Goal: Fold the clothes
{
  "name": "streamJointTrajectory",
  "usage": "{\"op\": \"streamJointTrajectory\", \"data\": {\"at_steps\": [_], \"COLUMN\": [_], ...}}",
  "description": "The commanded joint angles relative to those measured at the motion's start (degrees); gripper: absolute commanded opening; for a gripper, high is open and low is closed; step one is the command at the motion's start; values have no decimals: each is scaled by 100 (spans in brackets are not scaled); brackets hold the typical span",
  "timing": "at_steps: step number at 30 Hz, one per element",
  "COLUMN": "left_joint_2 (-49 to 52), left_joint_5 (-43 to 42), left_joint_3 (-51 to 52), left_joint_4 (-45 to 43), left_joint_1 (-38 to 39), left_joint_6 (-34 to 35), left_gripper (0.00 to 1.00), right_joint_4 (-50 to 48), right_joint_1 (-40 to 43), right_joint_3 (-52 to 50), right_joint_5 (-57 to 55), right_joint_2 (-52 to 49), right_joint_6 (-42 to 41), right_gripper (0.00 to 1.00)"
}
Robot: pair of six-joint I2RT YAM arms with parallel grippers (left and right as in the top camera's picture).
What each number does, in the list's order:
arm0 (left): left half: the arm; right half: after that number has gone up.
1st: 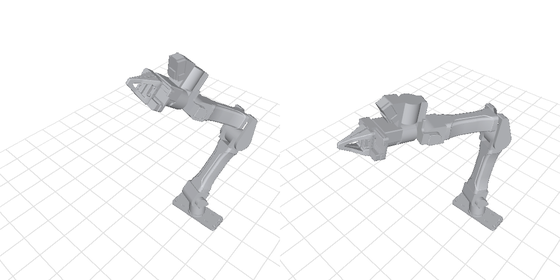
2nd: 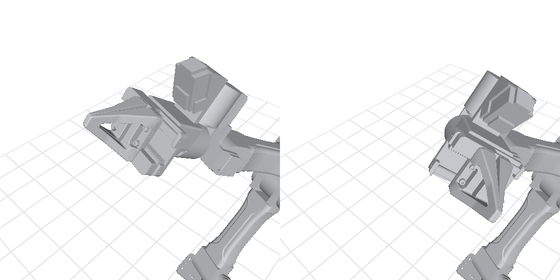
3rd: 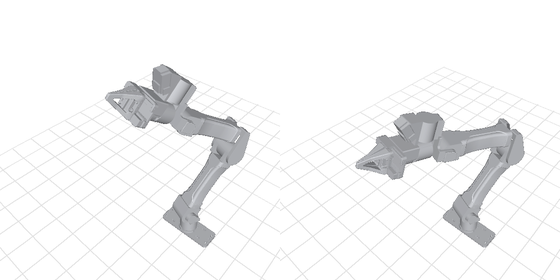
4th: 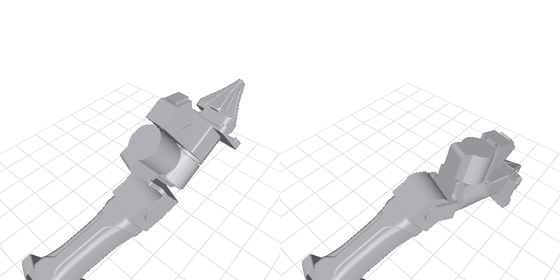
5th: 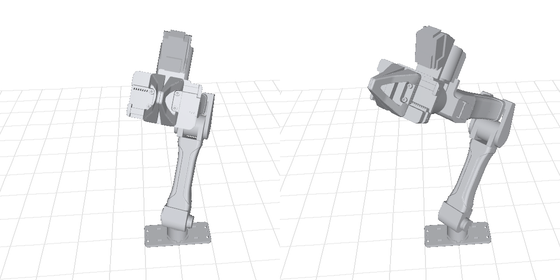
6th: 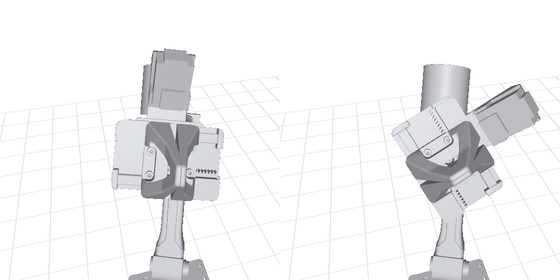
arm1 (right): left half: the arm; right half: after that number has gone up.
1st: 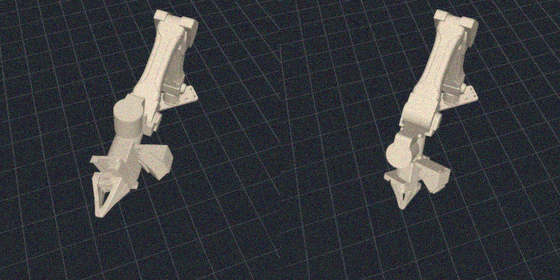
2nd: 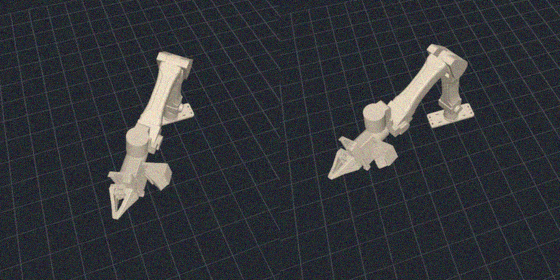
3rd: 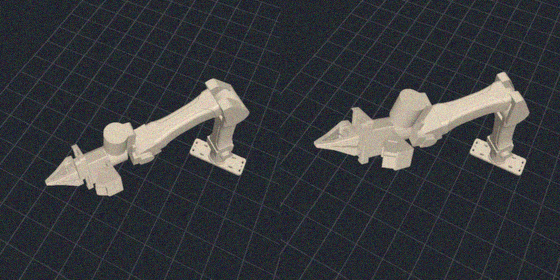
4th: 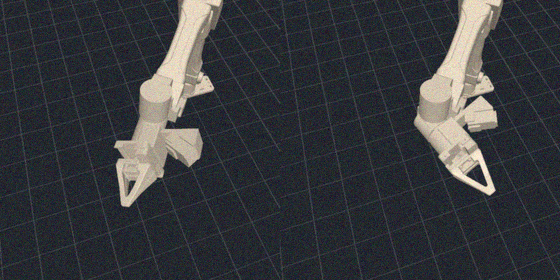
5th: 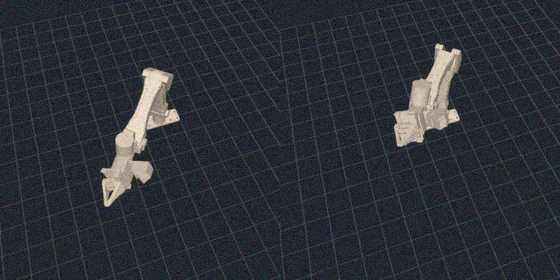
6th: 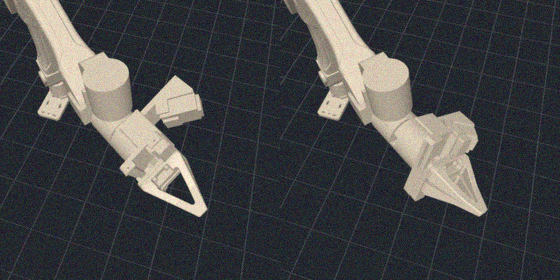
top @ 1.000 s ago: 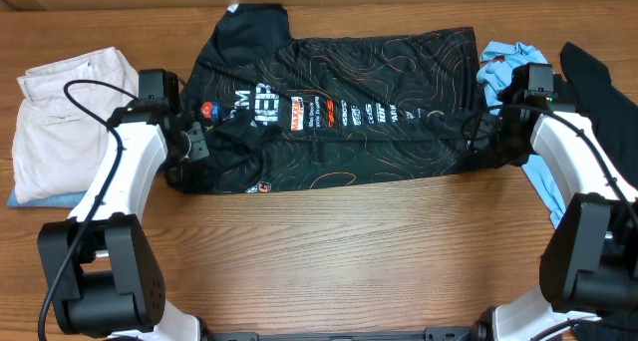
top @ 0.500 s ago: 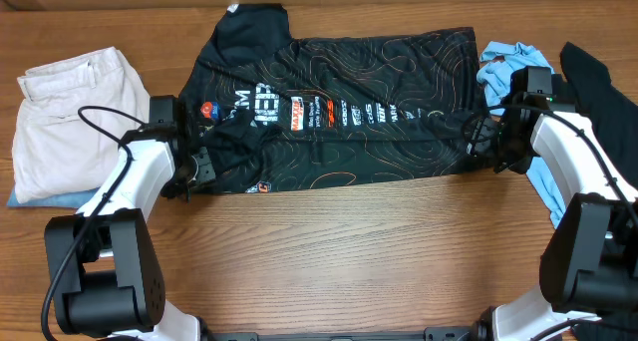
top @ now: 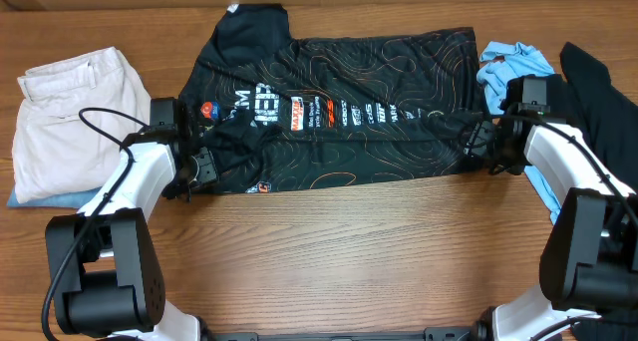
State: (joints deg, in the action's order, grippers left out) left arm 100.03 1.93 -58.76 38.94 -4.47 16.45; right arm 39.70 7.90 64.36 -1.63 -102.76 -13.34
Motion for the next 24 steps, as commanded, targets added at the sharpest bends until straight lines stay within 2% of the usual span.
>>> {"op": "streamJointTrajectory", "data": {"at_steps": [1,5,10,14,21,24], "left_joint_2": [11,76,341,503,546,546], "left_joint_5": [-46,-46,-50,-50,-155,-155], "left_joint_3": [55,55,55,55,55,55], "left_joint_4": [-87,-186,-280,-282,-271,-249], "left_joint_1": [0,0,0,0,0,0], "left_joint_6": [33,31,31,31,33,31], "left_gripper": [61,62,64,64,65,65], "right_joint_4": [-20,-57,-546,-581,-691,-697], "right_joint_1": [48,48,48,48,46,48], "right_joint_3": [-44,-173,-452,-457,-584,-671], "right_joint_5": [-90,-284,-282,-280,-278,-278], "right_joint_2": [-20,-24,-24,-26,-90,-155], "right_joint_6": [-42,-391,-409,-411,-455,-476], "right_gripper": [66,66,66,66,61,54]}}
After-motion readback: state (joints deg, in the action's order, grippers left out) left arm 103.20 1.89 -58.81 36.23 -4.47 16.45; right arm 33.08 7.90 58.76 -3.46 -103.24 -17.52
